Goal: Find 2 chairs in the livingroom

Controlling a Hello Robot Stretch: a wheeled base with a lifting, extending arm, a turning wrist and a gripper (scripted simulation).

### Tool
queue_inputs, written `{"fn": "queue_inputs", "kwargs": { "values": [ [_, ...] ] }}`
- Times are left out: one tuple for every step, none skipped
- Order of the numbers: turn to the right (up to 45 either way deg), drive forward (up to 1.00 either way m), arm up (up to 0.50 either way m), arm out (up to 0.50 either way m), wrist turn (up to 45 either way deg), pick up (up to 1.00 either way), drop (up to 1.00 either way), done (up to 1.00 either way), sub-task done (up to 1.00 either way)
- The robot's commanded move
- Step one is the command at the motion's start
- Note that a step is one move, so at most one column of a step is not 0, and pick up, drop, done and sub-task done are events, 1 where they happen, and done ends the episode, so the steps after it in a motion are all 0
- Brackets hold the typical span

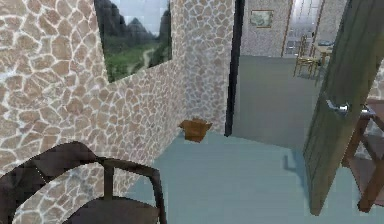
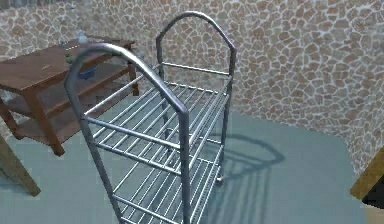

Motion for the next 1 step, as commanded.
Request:
{"fn": "queue_inputs", "kwargs": {
  "values": [
    [21.0, 0.0, 0.0, 0.0, 0.0, 0.0, 0.0, 0.0, 0.0]
  ]
}}
